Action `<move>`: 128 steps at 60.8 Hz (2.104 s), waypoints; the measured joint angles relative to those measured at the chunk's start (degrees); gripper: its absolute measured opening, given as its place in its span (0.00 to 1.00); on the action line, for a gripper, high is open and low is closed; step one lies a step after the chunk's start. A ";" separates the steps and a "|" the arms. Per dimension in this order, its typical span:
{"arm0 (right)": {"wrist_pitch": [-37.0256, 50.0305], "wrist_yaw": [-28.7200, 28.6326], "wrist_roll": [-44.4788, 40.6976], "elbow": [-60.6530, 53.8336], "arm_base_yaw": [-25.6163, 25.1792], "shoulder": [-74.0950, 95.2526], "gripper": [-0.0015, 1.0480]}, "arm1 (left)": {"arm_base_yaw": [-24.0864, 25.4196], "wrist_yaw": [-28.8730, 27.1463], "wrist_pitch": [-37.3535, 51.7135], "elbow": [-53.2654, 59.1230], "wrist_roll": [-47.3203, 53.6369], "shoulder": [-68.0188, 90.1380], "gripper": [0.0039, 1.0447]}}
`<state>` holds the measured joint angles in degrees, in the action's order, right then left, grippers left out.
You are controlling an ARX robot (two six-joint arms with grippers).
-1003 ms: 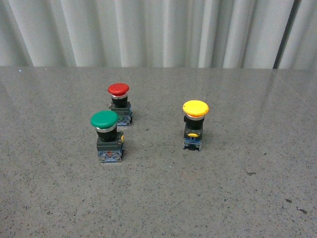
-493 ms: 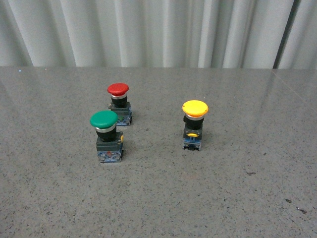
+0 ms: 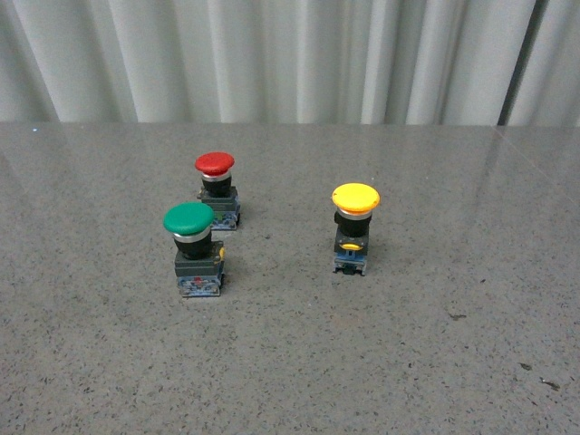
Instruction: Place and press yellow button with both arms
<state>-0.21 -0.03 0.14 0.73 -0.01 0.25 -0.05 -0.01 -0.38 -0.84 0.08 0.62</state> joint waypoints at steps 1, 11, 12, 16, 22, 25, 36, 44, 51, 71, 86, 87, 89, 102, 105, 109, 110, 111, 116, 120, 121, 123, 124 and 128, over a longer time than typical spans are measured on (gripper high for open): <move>0.00 0.00 0.00 0.00 0.00 0.00 0.94 | 0.00 -0.02 0.04 0.00 0.00 0.00 0.01; -0.02 0.00 0.00 0.00 0.00 0.00 0.94 | 0.00 0.00 0.13 0.00 -0.07 0.00 0.25; -0.02 0.00 0.00 0.00 0.00 0.00 0.94 | 0.00 -0.02 0.13 0.00 -0.07 0.00 0.27; -0.02 0.00 0.00 0.00 0.00 0.00 0.94 | 0.00 0.00 0.13 0.00 -0.07 0.00 0.35; -0.02 0.00 0.00 0.00 0.00 0.00 0.94 | 0.00 0.00 0.13 0.00 -0.04 0.00 0.58; -0.02 0.00 0.00 0.00 0.00 0.00 0.94 | 0.00 0.00 0.13 0.00 -0.04 0.00 0.67; -0.04 0.00 0.00 0.00 0.00 0.00 0.94 | 0.00 -0.02 0.13 0.00 0.00 0.00 0.95; -1.77 -1.77 0.63 0.39 -0.57 0.55 0.94 | 0.00 0.00 0.13 0.00 -0.04 0.00 0.94; 9.42 -7.30 2.32 6.10 2.34 18.82 0.94 | 0.00 0.02 0.13 0.00 -0.04 0.00 0.94; 34.53 -1.55 -1.38 33.35 20.55 68.85 0.94 | 0.00 0.00 0.11 0.00 -0.04 0.00 0.94; 33.53 1.11 0.26 43.76 26.71 88.91 0.94 | 0.00 0.00 0.13 0.00 -0.04 0.00 0.94; 33.38 1.11 0.26 43.80 26.77 89.72 0.94 | 0.00 0.00 0.13 0.00 -0.04 0.00 0.94; 32.92 1.31 0.44 43.82 27.12 90.88 0.92 | 0.00 0.00 0.11 0.00 -0.04 0.00 0.94; 32.50 1.40 0.46 45.07 27.50 92.87 0.50 | 0.00 0.00 0.11 0.00 -0.04 0.00 0.94; 32.15 1.40 0.46 45.66 27.50 93.55 0.42 | 0.00 0.00 0.11 0.00 -0.04 0.00 0.94; 31.93 1.44 0.46 46.07 27.50 94.23 0.33 | 0.00 0.00 0.11 0.00 -0.04 0.00 0.94; 31.91 1.44 0.46 46.16 27.50 94.31 0.31 | 0.00 0.00 0.11 0.00 -0.04 0.00 0.94; 31.87 1.46 0.46 46.25 27.50 94.42 0.28 | 0.00 0.00 0.11 0.00 -0.04 0.00 0.94; 31.76 1.60 0.46 47.12 27.54 95.41 0.12 | 0.00 0.02 0.11 0.00 -0.04 0.00 0.94; 31.78 1.75 0.44 47.56 27.80 96.15 0.01 | 0.00 0.00 0.11 0.00 -0.04 0.00 0.94; 31.78 1.77 0.37 47.63 27.82 96.24 0.01 | 0.00 0.02 0.11 0.00 -0.04 0.00 0.94; 31.82 1.77 0.44 47.76 28.00 96.70 0.02 | 0.00 0.02 0.11 0.00 -0.04 0.00 0.94; 31.80 1.88 0.46 47.87 28.15 96.96 0.02 | 0.00 0.02 0.13 0.00 -0.04 0.00 0.94; 31.69 2.05 0.46 47.93 28.57 97.70 0.02 | 0.00 -0.02 0.13 0.00 -0.04 0.00 0.94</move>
<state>31.48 2.02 0.60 48.66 28.56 97.95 -0.05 -0.03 -0.25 -0.84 0.03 0.62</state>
